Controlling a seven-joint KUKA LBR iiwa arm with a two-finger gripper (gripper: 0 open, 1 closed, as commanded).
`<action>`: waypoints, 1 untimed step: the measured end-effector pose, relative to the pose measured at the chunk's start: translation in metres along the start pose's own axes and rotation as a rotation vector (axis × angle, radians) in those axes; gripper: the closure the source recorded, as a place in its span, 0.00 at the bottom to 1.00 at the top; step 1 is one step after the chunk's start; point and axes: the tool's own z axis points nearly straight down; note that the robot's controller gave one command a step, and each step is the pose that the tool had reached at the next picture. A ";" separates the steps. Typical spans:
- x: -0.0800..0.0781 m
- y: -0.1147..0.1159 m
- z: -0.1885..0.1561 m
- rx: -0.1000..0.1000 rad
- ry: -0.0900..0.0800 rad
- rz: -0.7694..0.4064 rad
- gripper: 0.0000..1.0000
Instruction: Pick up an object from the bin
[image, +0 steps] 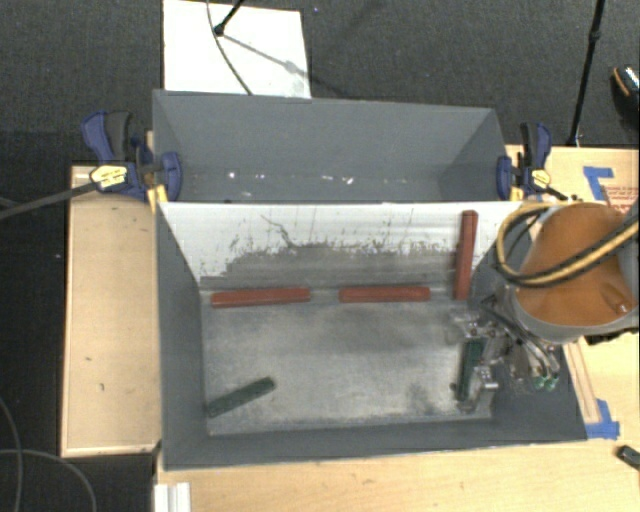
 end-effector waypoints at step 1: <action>-0.003 -0.058 0.060 -0.001 -0.004 -0.452 0.00</action>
Offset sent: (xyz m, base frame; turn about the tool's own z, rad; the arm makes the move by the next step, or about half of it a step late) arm 0.0017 -0.0583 -0.0610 -0.4544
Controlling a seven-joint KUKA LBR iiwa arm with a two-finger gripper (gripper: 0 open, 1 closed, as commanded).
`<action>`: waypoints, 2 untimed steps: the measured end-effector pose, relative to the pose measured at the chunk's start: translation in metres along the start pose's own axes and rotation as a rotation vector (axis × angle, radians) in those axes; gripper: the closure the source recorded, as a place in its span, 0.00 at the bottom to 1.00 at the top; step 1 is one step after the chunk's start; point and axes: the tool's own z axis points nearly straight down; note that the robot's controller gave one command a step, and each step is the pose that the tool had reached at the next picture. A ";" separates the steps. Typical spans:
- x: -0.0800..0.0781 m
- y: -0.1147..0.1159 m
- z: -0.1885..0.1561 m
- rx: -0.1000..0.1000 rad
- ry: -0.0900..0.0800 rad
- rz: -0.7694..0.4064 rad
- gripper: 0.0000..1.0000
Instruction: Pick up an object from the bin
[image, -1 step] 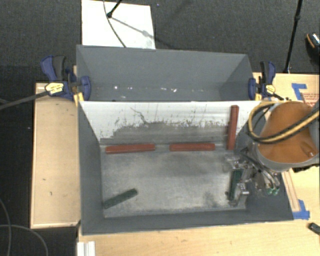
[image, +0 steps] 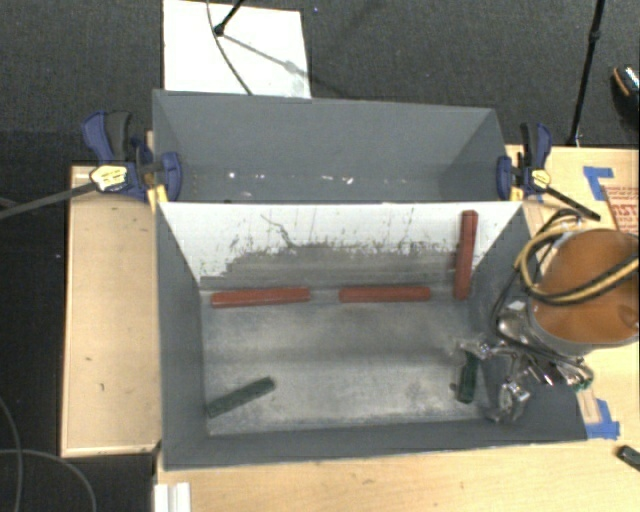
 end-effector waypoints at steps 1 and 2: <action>-0.001 0.003 0.000 -0.004 0.001 -0.005 1.00; -0.024 0.007 -0.131 0.005 -0.002 -0.029 1.00</action>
Offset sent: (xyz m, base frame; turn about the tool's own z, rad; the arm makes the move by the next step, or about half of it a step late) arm 0.0000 0.0000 0.0000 0.0000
